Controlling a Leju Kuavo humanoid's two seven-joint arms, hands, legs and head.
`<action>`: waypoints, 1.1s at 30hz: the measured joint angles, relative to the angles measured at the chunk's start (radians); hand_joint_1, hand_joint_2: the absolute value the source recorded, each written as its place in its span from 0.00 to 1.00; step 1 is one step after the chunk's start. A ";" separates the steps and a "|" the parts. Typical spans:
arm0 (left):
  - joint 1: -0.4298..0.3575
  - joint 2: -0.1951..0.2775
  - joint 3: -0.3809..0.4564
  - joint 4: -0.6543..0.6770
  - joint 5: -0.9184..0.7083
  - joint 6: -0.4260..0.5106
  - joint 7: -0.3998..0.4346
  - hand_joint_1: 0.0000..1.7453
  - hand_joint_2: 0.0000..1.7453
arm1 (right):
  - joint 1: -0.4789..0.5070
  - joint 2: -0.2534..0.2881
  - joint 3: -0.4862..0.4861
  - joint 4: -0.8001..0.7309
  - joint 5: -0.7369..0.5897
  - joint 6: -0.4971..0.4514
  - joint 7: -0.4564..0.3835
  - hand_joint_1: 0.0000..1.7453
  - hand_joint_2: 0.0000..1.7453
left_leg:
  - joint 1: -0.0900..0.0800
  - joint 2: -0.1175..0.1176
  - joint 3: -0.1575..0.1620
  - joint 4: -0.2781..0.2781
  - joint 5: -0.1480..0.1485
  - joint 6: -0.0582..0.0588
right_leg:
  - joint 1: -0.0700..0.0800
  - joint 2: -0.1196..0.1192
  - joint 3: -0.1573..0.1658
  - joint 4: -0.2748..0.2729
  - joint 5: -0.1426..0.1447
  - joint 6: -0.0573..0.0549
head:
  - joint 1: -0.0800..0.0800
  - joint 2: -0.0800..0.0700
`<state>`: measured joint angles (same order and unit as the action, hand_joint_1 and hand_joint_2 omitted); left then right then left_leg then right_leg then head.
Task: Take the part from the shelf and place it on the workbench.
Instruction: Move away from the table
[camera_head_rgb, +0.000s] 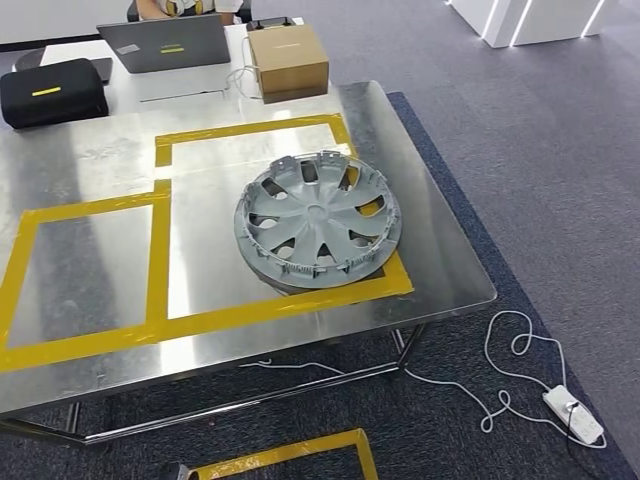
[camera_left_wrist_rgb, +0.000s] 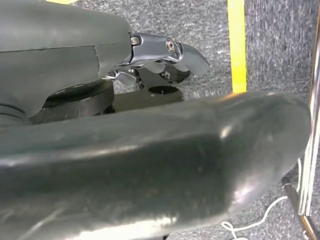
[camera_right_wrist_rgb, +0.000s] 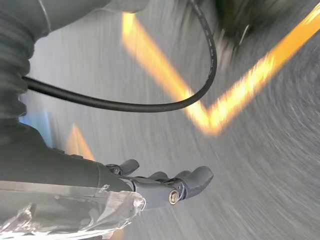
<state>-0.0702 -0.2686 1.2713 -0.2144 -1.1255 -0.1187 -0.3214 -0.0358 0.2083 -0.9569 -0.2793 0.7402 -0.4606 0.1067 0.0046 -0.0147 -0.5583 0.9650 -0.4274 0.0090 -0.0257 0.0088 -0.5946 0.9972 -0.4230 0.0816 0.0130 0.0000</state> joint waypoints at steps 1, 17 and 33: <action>-0.001 0.000 -0.005 0.000 -0.003 0.002 -0.001 0.00 0.00 | 0.003 0.000 0.042 0.001 0.053 -0.004 0.004 0.00 0.00 | 0.003 0.003 0.001 -0.009 0.007 0.002 | 0.001 0.000 -0.012 0.028 -0.025 0.001 | 0.002 0.000; -0.004 0.001 -0.039 -0.001 -0.019 0.001 -0.011 0.00 0.00 | 0.017 -0.003 0.225 0.010 0.053 0.003 0.021 0.00 0.00 | 0.013 0.007 -0.073 0.087 -0.043 -0.054 | -0.004 0.006 0.048 0.016 -0.047 -0.051 | -0.001 0.000; 0.004 0.000 -0.039 -0.001 -0.027 0.017 0.061 0.00 0.00 | 0.036 -0.003 0.243 0.018 0.109 0.020 0.129 0.00 0.00 | -0.004 0.013 0.058 -0.006 -0.044 0.007 | 0.007 -0.002 -0.085 0.112 -0.045 -0.008 | -0.004 0.000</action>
<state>-0.0663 -0.2684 1.2318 -0.2155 -1.1523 -0.1021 -0.2604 0.0006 0.2056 -0.7137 -0.2617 0.8490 -0.4402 0.2353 0.0005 -0.0013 -0.5001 0.9589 -0.4711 0.0160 -0.0189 0.0070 -0.6798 1.1089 -0.4685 0.0740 0.0088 0.0000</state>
